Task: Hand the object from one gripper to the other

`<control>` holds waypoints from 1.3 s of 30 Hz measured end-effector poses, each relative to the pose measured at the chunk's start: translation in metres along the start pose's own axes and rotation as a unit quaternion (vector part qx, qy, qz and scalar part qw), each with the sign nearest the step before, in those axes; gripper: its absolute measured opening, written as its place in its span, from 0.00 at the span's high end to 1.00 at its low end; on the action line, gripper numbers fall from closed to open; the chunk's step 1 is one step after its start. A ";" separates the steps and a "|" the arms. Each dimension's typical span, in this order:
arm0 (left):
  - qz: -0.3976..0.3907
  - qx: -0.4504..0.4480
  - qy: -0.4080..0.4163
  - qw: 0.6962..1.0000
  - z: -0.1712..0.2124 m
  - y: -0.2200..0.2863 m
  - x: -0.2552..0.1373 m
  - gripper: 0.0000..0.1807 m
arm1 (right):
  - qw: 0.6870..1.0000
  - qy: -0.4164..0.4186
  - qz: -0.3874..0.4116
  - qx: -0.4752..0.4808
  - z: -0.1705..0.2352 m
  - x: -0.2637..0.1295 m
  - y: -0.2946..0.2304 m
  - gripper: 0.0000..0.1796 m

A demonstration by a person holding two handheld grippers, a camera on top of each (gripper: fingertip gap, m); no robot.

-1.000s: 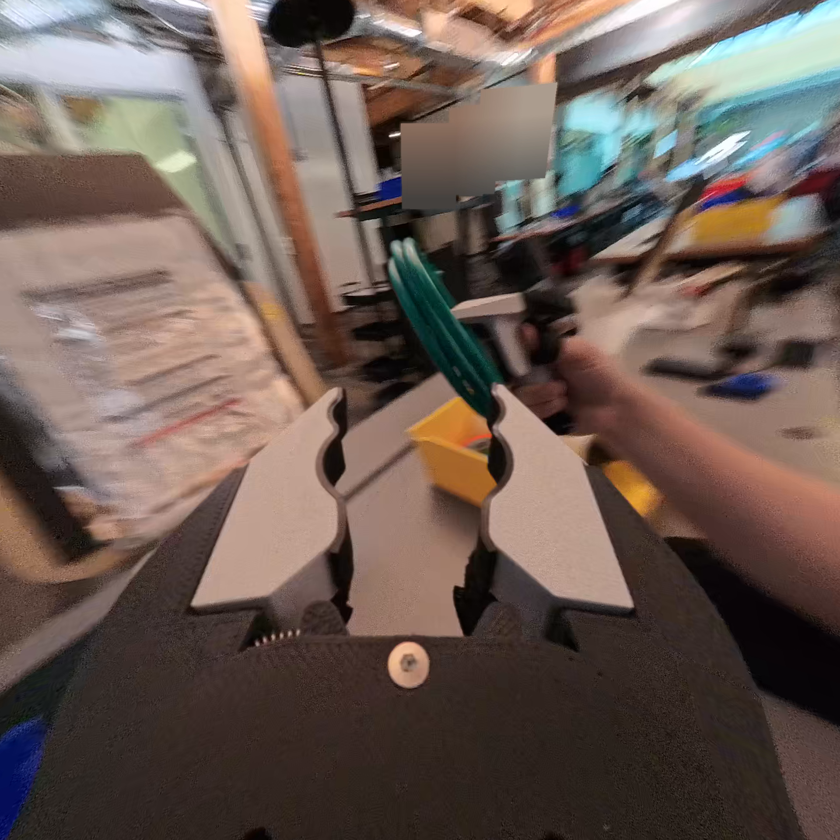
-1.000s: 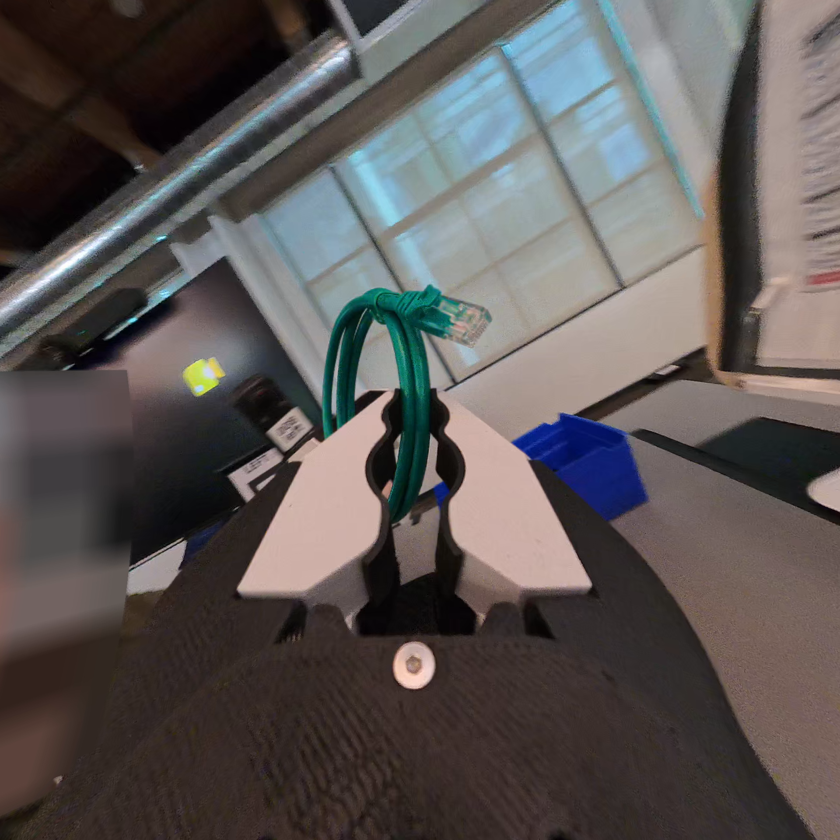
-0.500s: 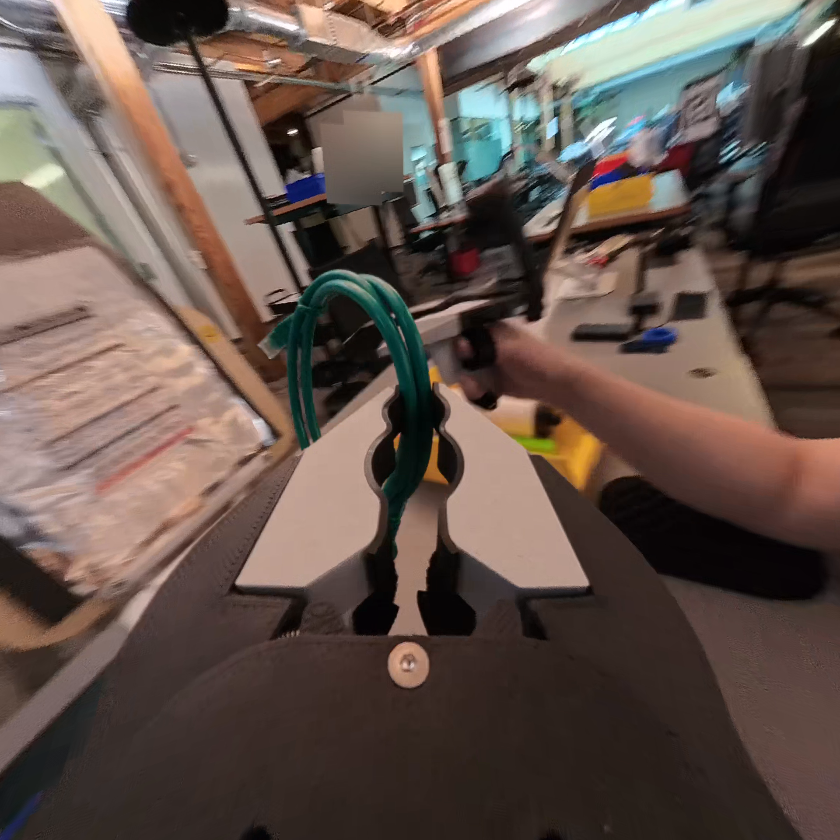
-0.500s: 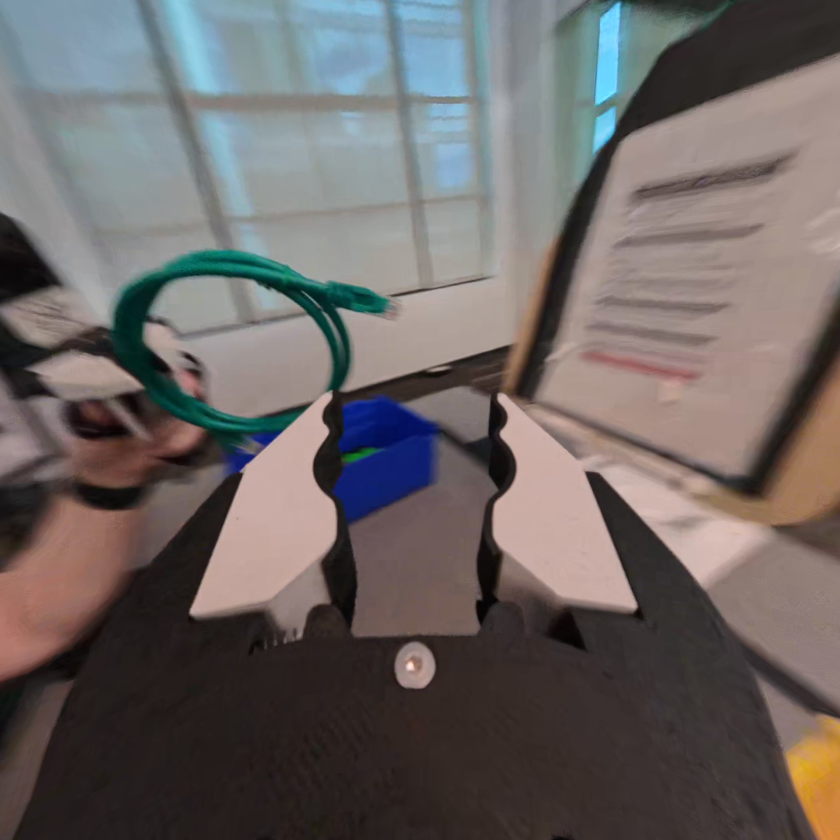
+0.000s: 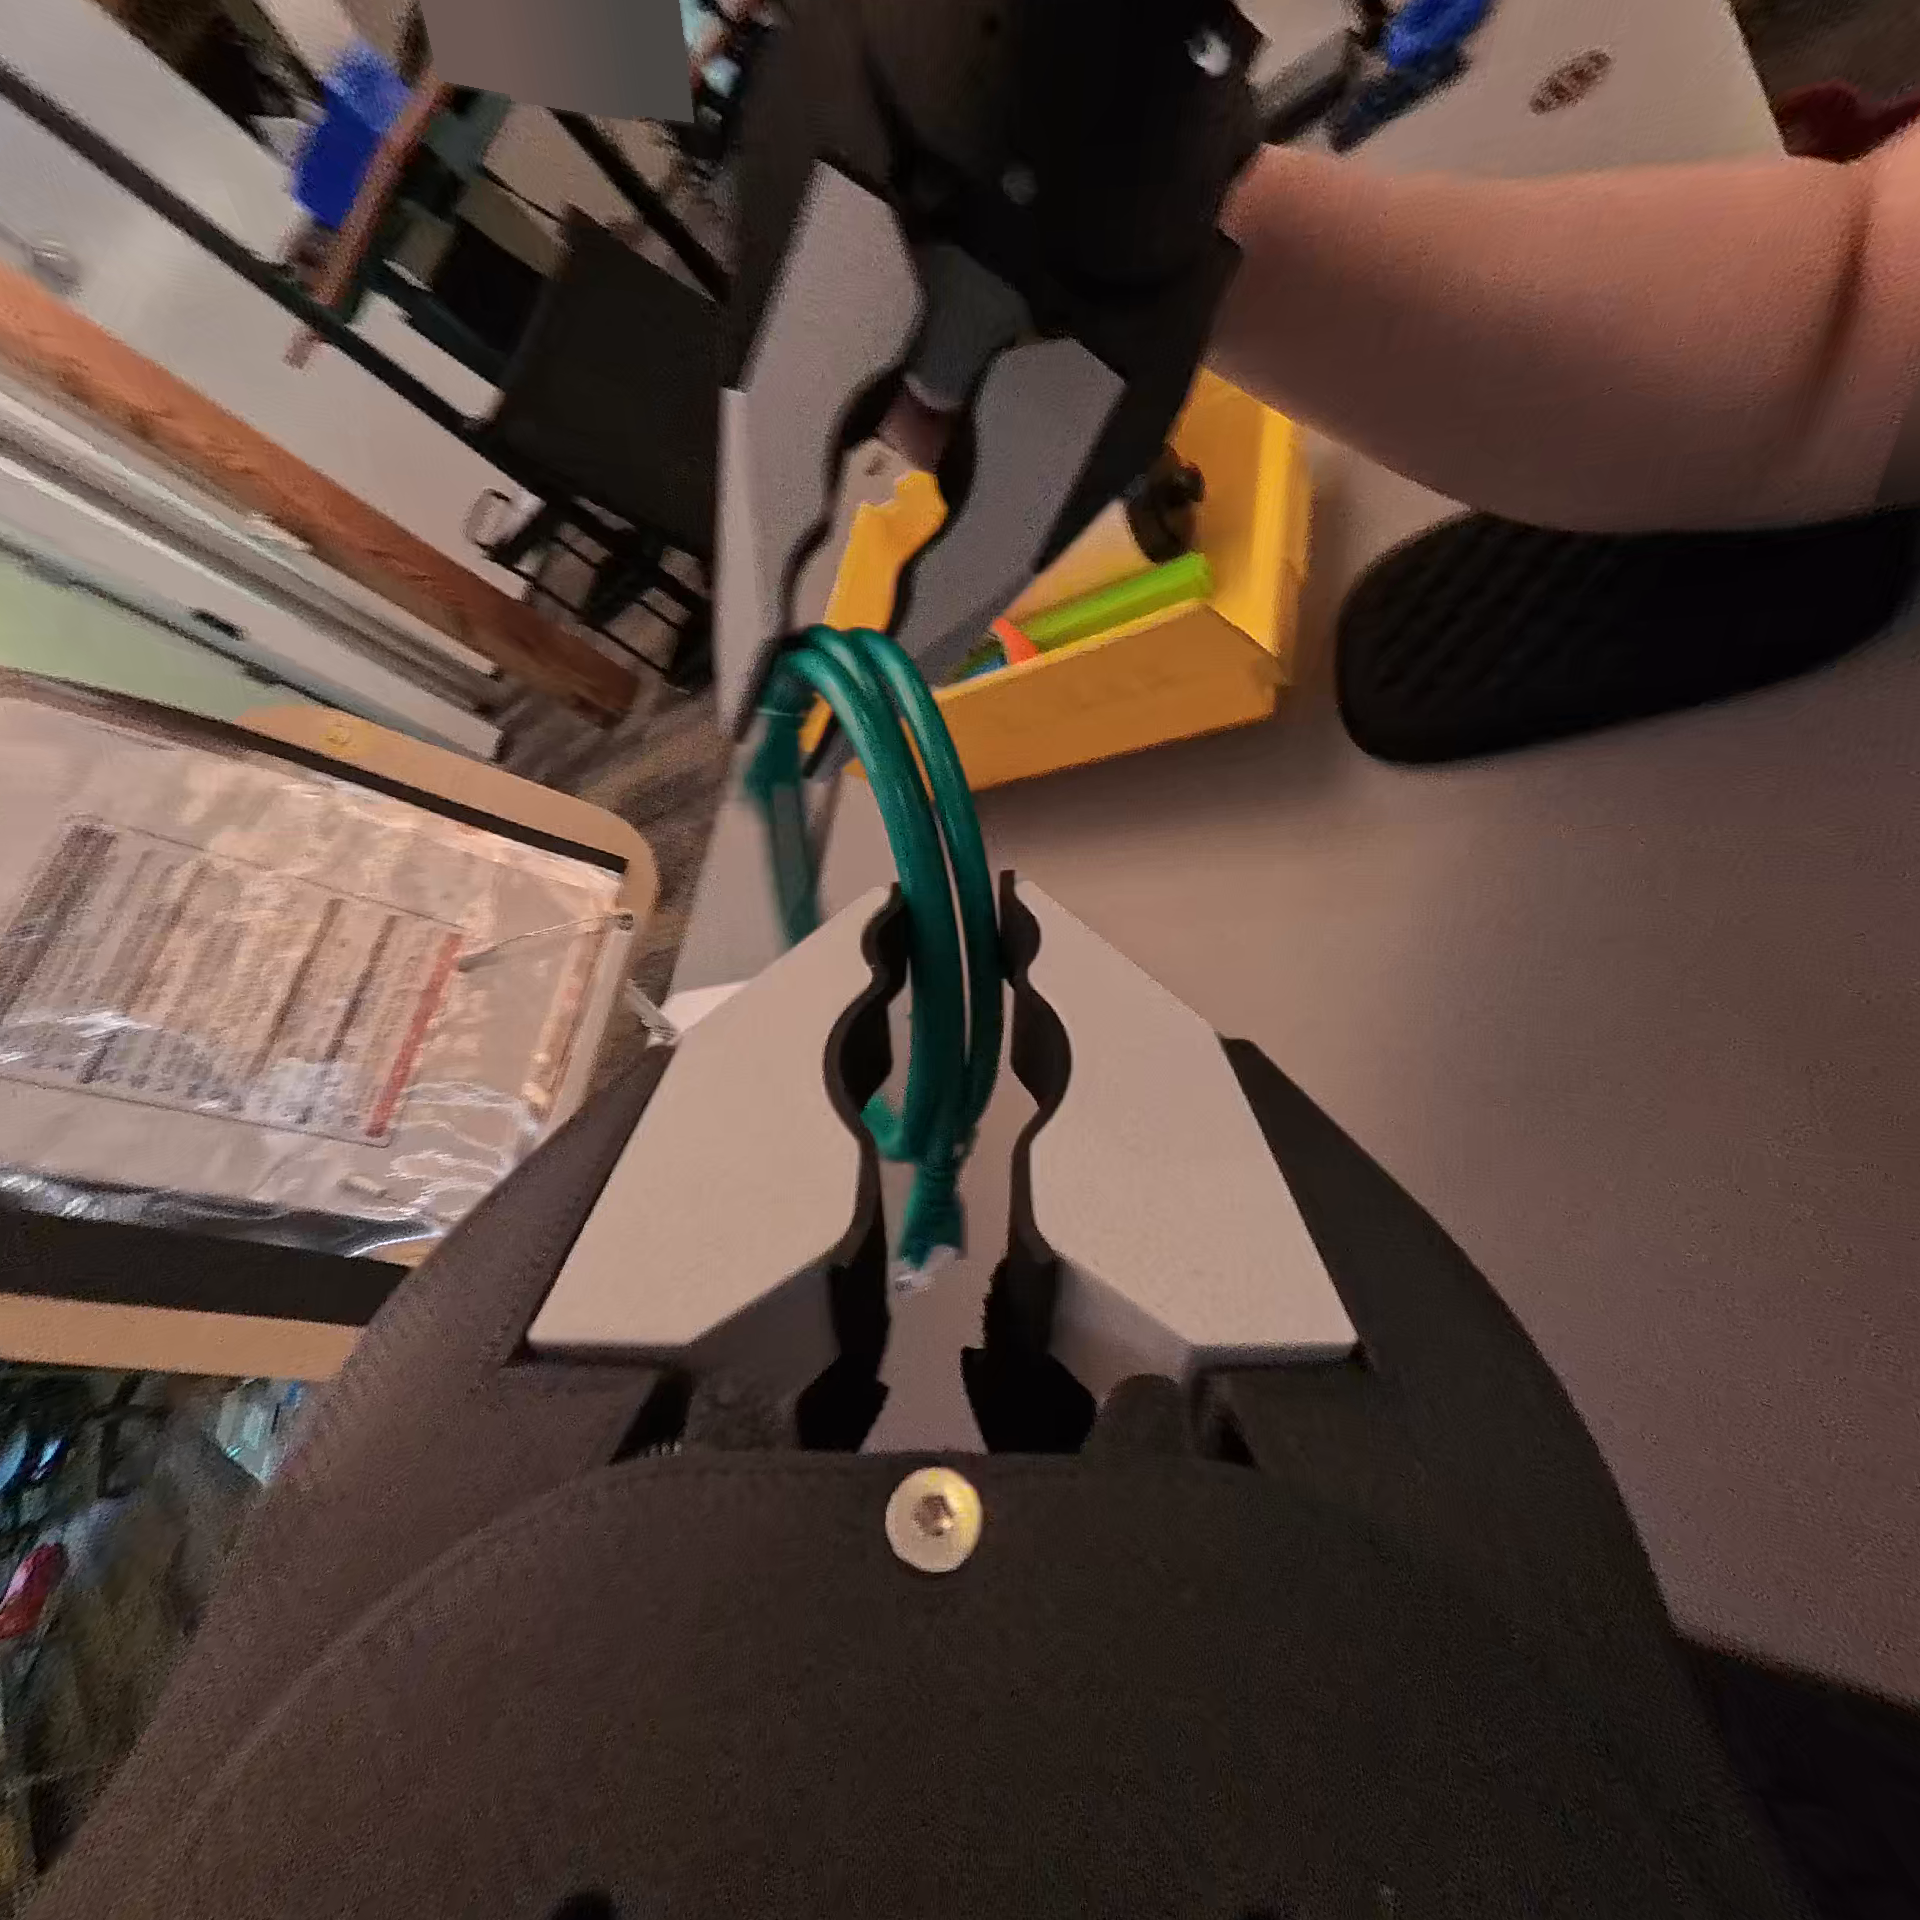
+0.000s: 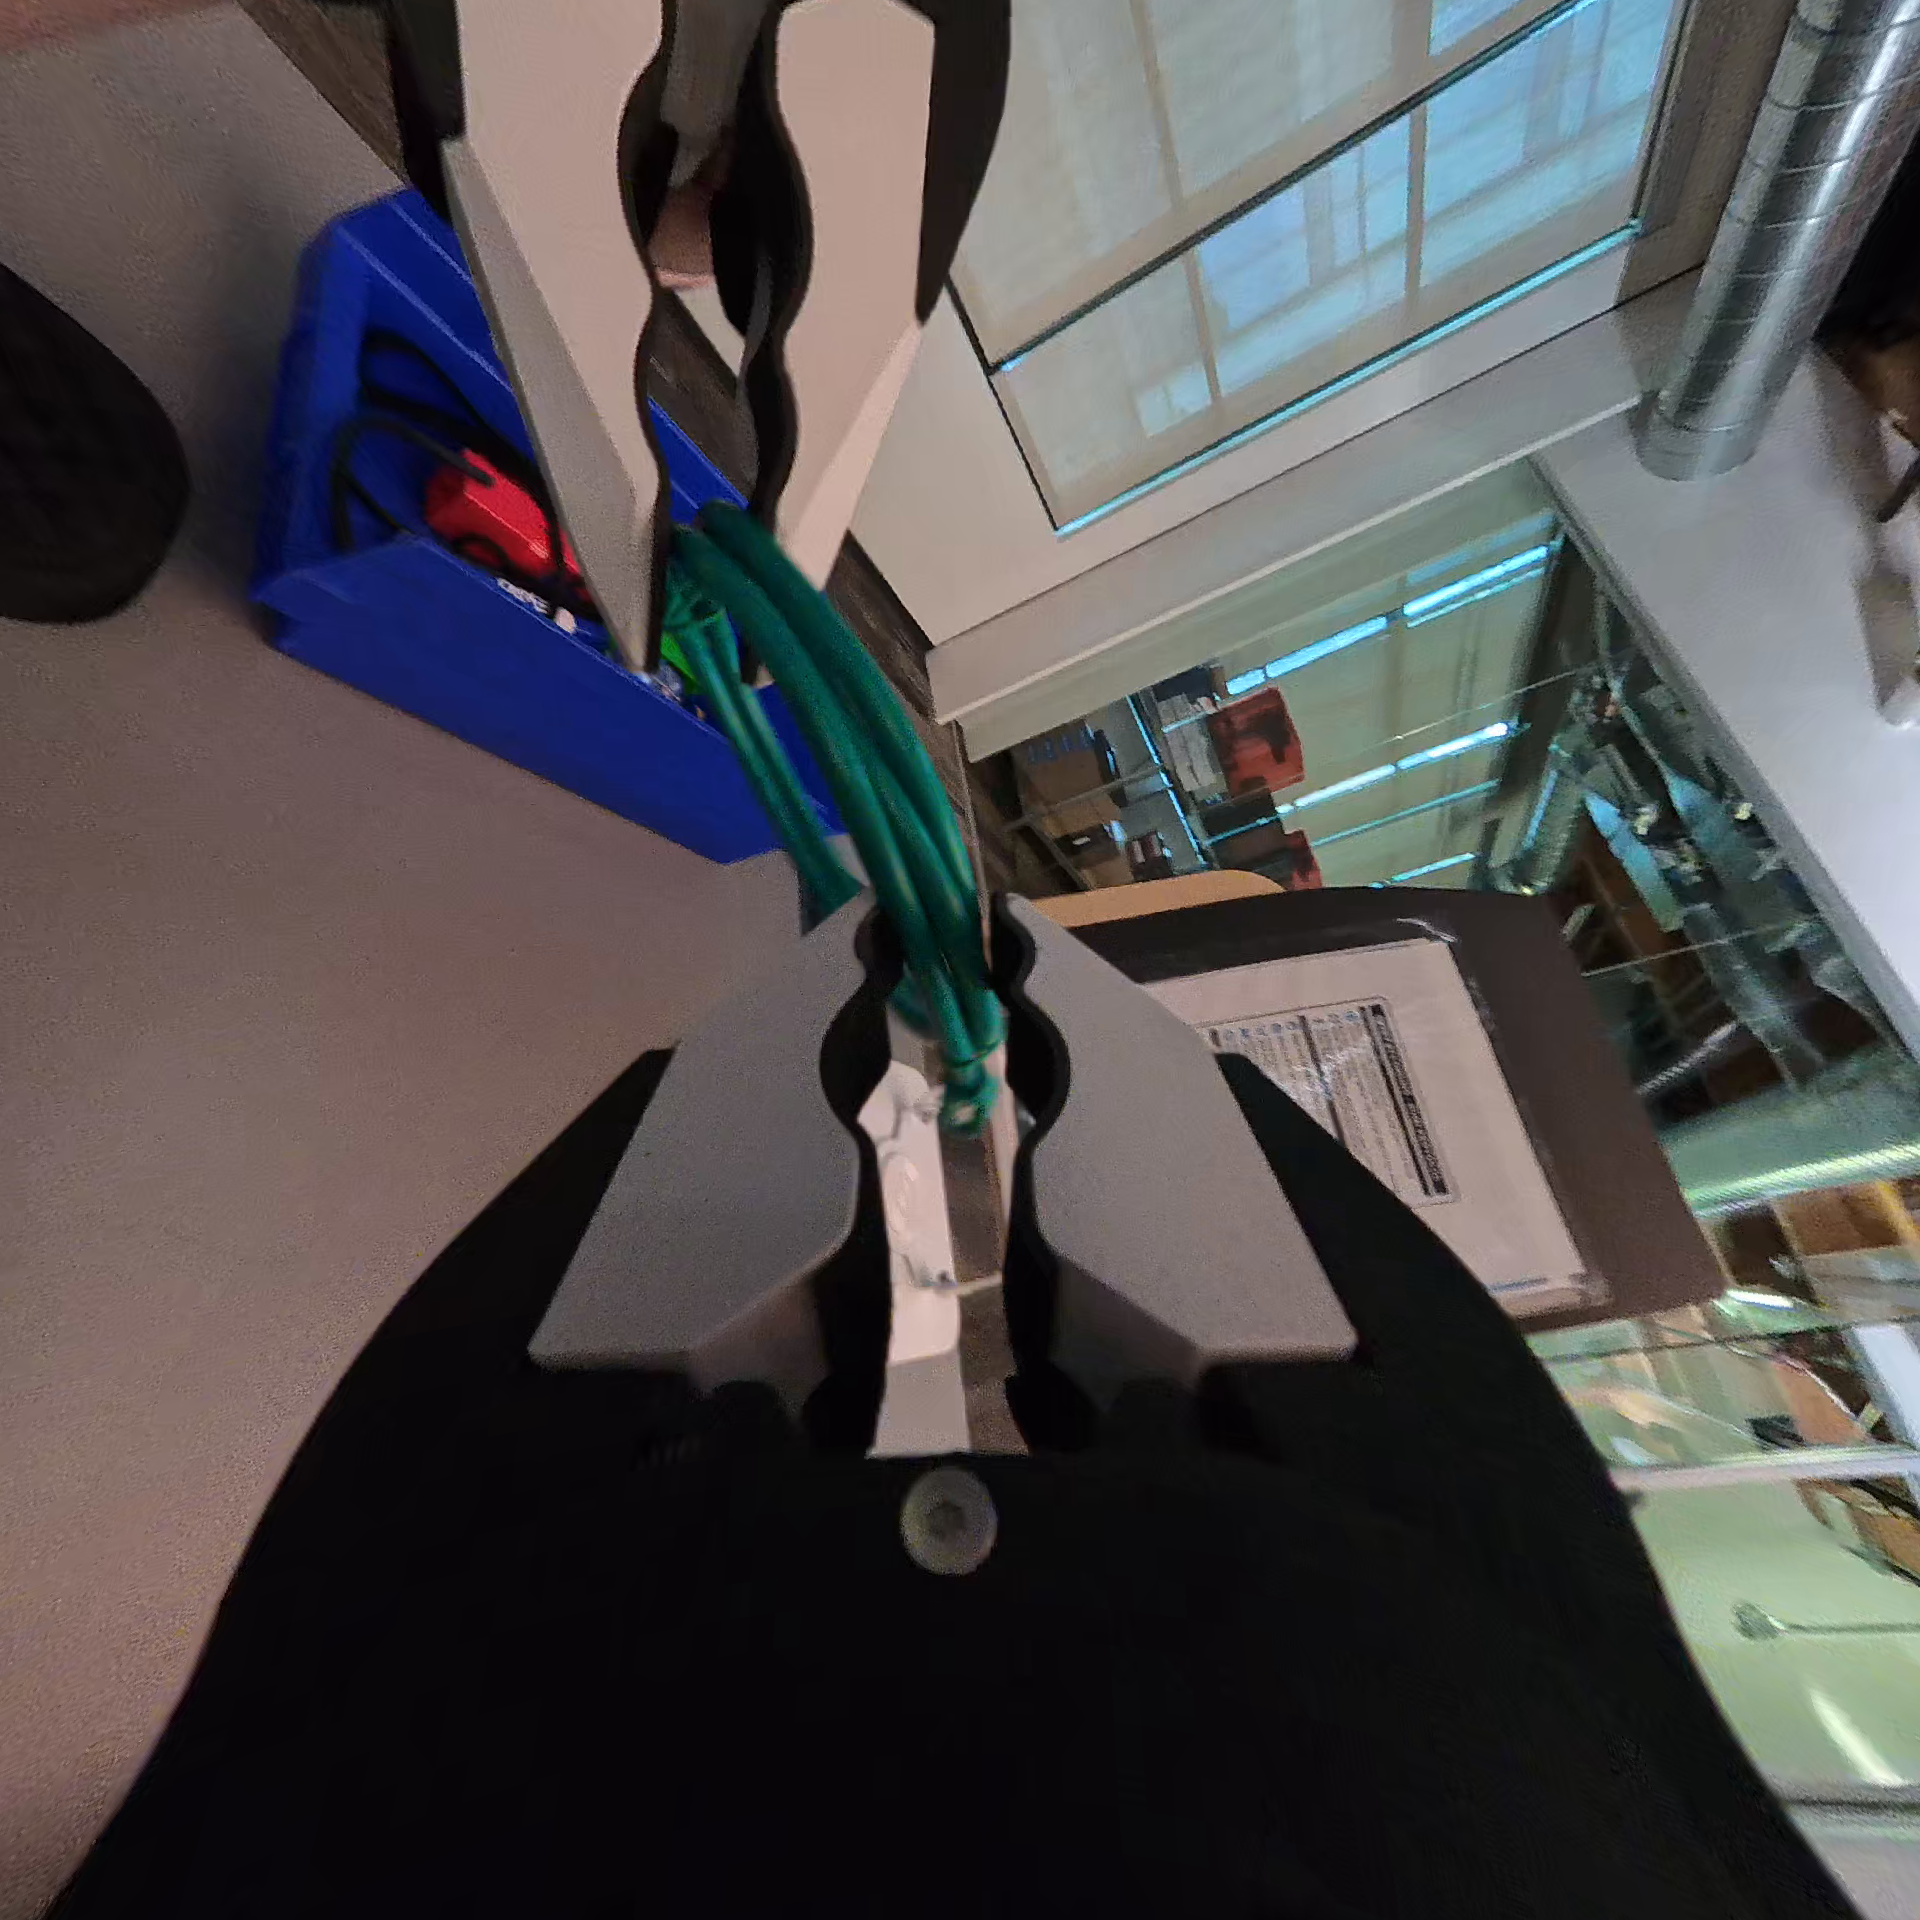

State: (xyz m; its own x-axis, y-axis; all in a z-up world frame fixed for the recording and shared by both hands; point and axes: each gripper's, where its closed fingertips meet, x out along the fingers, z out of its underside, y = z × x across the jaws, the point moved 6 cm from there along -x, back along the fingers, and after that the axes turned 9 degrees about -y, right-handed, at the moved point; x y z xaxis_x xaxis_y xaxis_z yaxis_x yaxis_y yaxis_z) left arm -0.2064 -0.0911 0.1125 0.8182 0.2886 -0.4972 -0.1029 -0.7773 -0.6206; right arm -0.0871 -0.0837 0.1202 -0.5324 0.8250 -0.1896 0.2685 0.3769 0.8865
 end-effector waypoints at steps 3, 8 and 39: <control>-0.077 -0.032 0.088 0.993 -0.014 -0.018 -0.015 0.78 | 0.998 -0.027 0.013 0.060 0.011 -0.008 0.017 0.96; -0.084 -0.166 0.208 0.960 -0.019 -0.044 -0.061 0.72 | 0.926 -0.123 0.078 0.348 0.105 -0.049 0.075 0.98; -0.182 -0.365 -0.051 0.912 0.102 -0.085 -0.070 0.70 | 0.638 -0.480 0.066 0.599 0.349 -0.093 -0.005 0.67</control>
State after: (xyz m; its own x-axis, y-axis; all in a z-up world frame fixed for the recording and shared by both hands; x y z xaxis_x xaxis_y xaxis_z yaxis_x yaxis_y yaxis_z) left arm -0.3127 0.0118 0.1385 0.6625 0.6237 -0.4147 0.5994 -0.7735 -0.2057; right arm 0.2408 -0.0155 -0.0140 0.1401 0.5440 -0.8273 0.9869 -0.1446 0.0721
